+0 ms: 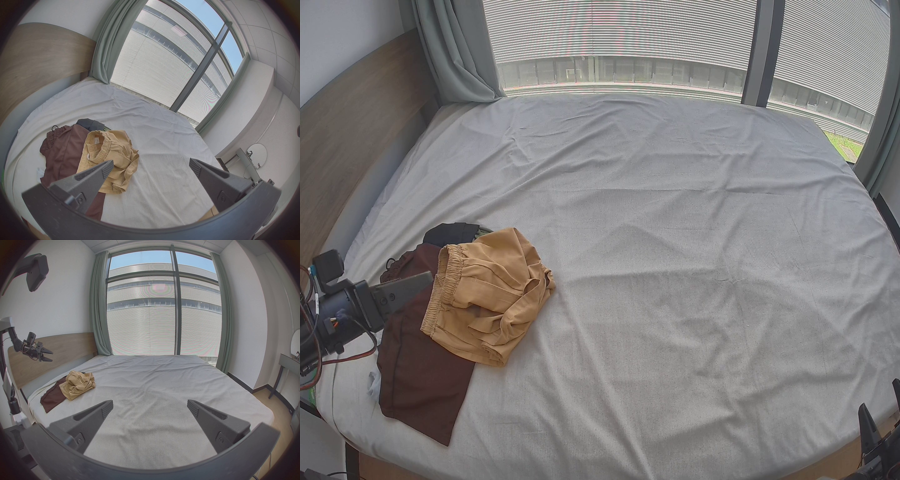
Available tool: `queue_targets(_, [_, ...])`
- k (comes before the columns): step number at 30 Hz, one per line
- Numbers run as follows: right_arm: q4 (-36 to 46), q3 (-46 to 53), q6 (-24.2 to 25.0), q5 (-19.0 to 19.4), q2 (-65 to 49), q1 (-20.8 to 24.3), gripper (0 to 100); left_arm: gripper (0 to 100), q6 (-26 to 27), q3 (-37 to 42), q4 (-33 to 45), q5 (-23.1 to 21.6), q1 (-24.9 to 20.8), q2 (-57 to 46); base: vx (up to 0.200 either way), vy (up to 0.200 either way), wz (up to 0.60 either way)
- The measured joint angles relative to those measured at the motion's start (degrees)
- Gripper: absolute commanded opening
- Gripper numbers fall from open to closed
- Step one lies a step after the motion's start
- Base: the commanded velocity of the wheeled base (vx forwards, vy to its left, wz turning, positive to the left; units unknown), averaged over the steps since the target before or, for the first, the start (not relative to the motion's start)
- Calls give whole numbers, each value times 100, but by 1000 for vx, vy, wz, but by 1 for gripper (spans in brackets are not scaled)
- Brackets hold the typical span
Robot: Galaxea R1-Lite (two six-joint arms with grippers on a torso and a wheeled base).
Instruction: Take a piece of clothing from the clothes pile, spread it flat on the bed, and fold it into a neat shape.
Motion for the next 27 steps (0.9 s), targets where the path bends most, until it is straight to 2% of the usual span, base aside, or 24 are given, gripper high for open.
queue_targets(3, [2,0,0,2,0,5,100,100,0,-112,-85,-30,6,210,0,0,0])
queue_targets(14, [0,0,0,0,0,5,100,100,13,-363,-662,-624,369,1108,0,0,0])
queue_targets(27, [0,0,0,0,0,0,100,100,17,-553,-1587,-758,516,2267,0,0,0])
